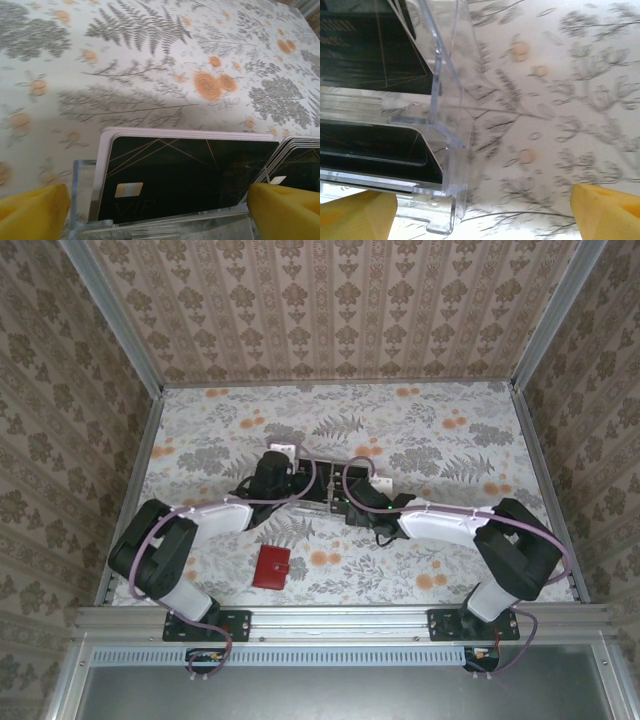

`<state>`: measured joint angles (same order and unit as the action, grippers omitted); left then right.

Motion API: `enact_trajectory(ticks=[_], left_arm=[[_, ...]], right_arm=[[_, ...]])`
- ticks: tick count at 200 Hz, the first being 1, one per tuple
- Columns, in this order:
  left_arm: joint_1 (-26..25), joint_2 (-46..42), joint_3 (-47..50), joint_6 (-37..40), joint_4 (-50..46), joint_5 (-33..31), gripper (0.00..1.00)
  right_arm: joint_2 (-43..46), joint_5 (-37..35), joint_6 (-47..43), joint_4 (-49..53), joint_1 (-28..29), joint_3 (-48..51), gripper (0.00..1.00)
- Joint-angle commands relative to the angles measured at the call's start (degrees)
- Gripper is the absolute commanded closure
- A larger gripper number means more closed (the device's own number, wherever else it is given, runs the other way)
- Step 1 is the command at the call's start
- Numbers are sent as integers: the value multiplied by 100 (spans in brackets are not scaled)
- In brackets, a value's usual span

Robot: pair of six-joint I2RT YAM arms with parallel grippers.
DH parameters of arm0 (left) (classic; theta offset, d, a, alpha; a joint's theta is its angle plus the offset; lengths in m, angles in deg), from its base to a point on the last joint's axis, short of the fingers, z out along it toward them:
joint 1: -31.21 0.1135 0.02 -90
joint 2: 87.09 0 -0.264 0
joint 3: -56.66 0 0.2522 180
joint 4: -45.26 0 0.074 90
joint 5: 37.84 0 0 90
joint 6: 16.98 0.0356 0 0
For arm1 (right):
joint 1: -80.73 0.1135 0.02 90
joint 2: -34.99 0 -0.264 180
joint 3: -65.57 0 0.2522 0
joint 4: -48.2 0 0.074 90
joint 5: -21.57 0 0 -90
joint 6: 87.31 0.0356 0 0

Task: Put the credit cards into the card holder
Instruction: Move the storage box to the center of the table.

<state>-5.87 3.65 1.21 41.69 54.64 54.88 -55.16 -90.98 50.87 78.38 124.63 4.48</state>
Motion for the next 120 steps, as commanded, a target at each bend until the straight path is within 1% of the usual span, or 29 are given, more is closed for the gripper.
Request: enact_trajectory(ticks=[1, 34, 64, 95, 120], left_arm=[[-211, 356, -470, -40, 255, -35, 0], [-461, 1020, -1254, 4, 223, 51, 0], [-658, 1587, -2002, 61, 90, 145, 0], [-775, 2076, -2668, 89, -40, 255, 0], [-806, 2318, -3072, 109, -196, 372, 0]], right_arm=[[382, -250, 7, 59, -331, 268, 9], [961, -260, -63, 141, -884, 688, 8], [1524, -87, -150, 128, -1300, 1033, 8], [1934, 230, -284, 103, -1467, 1280, 8], [2273, 737, -459, 73, -1509, 1410, 8]])
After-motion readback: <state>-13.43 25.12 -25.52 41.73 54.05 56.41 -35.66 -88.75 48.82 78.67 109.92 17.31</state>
